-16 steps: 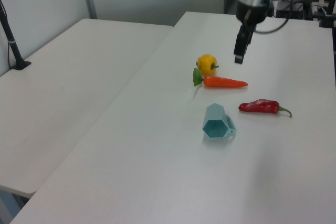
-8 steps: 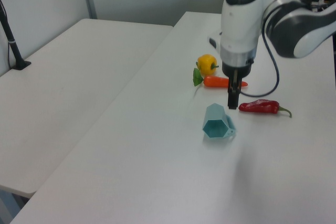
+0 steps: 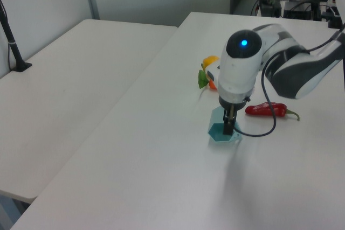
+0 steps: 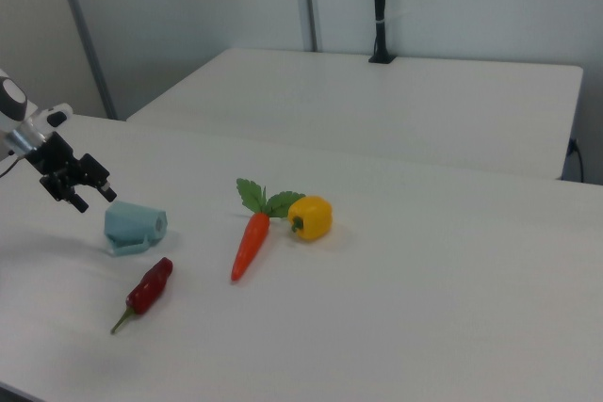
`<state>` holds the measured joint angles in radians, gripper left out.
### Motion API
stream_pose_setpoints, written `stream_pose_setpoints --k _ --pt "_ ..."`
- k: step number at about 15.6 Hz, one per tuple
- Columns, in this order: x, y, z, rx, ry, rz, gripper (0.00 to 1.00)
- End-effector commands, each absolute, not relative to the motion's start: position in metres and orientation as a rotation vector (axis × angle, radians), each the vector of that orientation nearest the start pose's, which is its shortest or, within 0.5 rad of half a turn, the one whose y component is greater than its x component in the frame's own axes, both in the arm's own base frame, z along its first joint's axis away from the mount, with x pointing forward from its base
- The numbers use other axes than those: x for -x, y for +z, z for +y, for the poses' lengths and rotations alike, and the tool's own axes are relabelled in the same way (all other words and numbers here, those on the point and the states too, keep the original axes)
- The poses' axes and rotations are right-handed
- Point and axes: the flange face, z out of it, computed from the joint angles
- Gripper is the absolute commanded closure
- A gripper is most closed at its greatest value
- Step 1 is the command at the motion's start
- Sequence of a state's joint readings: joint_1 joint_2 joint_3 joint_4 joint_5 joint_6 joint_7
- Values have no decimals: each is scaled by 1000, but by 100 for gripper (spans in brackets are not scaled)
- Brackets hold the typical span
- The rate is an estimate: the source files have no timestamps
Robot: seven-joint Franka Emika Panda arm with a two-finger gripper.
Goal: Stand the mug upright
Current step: 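Move the gripper down over the tipped light-blue mug, then close the gripper on the light-blue mug's body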
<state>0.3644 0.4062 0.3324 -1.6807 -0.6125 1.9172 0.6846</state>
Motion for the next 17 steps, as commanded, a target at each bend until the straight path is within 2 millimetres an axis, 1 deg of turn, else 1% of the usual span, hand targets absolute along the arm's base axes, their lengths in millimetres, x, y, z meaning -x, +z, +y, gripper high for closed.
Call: stream_pose_setpoints --k 1,2,4,6,8,10,11,12,13,15,16,17 --pt "-545 344 373 3537 -401 -446 0" --pt "-547 336 371 3554 -418 -442 0" --pt "-550 328 368 3576 -460 -432 0" --pt "-557 330 359 3595 -484 -427 0" --pt "-567 331 344 3627 -510 -410 0" --pt "-570 328 335 3663 -534 -432 1" --pt "-570 322 326 3705 -514 -440 4" --pt "-570 320 322 3725 -503 -447 7" --pt "-567 316 320 3741 -479 -459 12" --pt "-566 313 317 3760 -440 -493 28" --pt "-565 313 315 3771 -415 -508 40" --pt "-565 312 315 3776 -399 -509 56"
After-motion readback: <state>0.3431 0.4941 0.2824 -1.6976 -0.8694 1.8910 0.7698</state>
